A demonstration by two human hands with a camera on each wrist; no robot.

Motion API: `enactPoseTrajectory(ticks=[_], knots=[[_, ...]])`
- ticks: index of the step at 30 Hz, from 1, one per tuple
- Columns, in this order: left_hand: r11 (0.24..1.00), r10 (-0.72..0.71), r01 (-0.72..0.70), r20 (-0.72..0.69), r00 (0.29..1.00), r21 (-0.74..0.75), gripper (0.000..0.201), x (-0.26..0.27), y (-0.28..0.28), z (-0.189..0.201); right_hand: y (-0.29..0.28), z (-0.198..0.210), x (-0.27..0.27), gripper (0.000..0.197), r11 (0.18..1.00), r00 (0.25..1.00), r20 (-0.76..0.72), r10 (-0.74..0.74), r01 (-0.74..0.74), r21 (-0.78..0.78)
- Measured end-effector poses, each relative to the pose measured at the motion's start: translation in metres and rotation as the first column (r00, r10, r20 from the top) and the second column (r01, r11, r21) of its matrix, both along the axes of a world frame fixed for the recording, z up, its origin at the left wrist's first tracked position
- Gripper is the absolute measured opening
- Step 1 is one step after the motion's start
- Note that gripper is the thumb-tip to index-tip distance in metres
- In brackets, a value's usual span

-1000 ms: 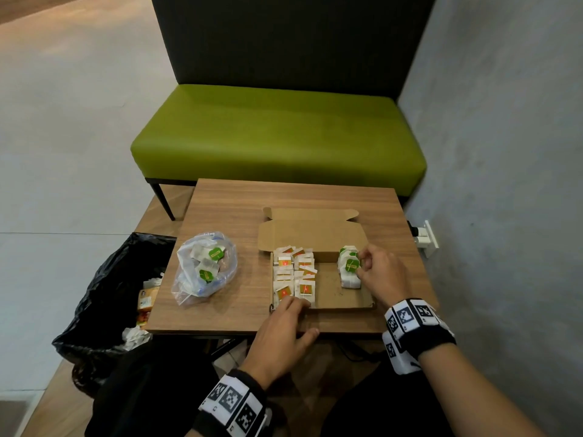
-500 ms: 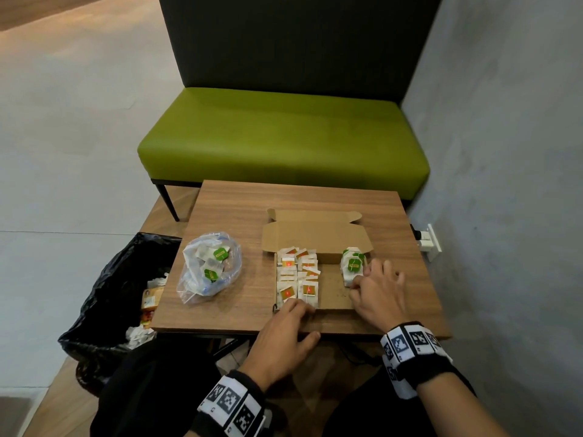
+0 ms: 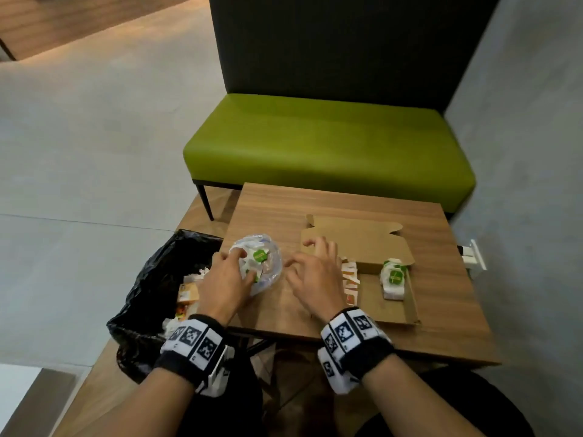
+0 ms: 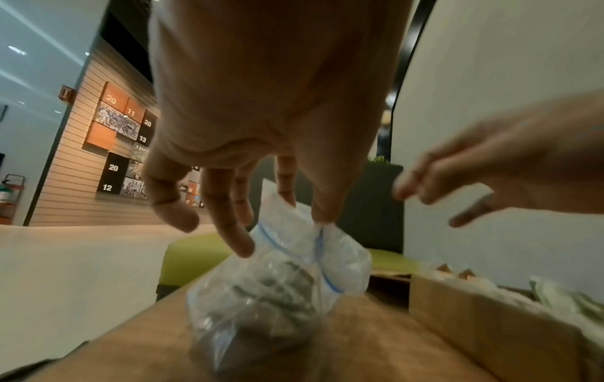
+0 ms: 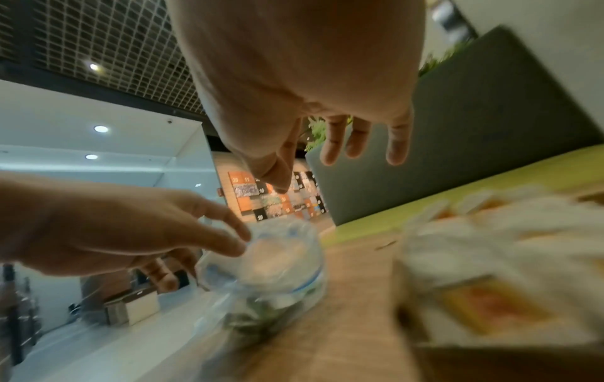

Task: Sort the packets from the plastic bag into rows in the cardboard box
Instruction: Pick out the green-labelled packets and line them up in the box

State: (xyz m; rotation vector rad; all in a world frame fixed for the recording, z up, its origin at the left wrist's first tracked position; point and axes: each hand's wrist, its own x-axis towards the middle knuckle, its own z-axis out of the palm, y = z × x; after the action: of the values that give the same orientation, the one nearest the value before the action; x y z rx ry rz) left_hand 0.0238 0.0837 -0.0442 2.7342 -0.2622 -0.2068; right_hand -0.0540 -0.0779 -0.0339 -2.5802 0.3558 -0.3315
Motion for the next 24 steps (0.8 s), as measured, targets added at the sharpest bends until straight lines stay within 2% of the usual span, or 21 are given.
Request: enactPoseTrajectory(ticks=[2,4,8,11,13,17,20,24], knots=[[0.997,-0.042,0.042,0.007,0.999,-0.065,0.048,0.003,0.003,-0.010,0.022,-0.008,0.023,0.020,1.000,0.999,-0.051,0.020,-0.021,-0.022],[0.989,-0.056,0.055,-0.002,0.998,-0.136,0.054,0.003,0.006,-0.017,0.037,-0.020,0.044,0.025,0.995,0.984,-0.170,0.044,-0.060,-0.085],[0.981,-0.057,0.049,-0.038,0.998,-0.186,0.058,-0.001,0.012,-0.021,0.054,-0.032,0.068,0.039,0.957,0.892,-0.422,0.164,-0.247,-0.151],[0.980,-0.071,0.061,-0.044,0.997,-0.192,0.059,-0.001,0.015,-0.024,0.057,-0.029,0.068,0.041,0.908,0.829,-0.508,0.232,-0.372,-0.192],[0.979,-0.069,0.062,-0.033,0.997,-0.195,0.057,-0.001,0.016,-0.025,0.057,-0.023,0.065,0.042,0.896,0.819,-0.530,0.219,-0.385,-0.224],[0.981,-0.075,0.074,0.003,0.997,-0.178,0.053,-0.004,0.015,-0.027,0.055,-0.018,0.060,0.028,0.902,0.854,-0.491,0.172,-0.337,-0.271],[0.981,-0.073,0.077,0.025,0.997,-0.177,0.051,-0.005,0.014,-0.026,0.051,-0.018,0.057,0.028,0.921,0.869,-0.464,0.169,-0.307,-0.241],[0.979,-0.073,0.078,0.031,0.997,-0.189,0.053,-0.005,0.014,-0.023,0.041,-0.021,0.050,0.021,0.952,0.929,-0.327,0.172,-0.242,-0.186]])
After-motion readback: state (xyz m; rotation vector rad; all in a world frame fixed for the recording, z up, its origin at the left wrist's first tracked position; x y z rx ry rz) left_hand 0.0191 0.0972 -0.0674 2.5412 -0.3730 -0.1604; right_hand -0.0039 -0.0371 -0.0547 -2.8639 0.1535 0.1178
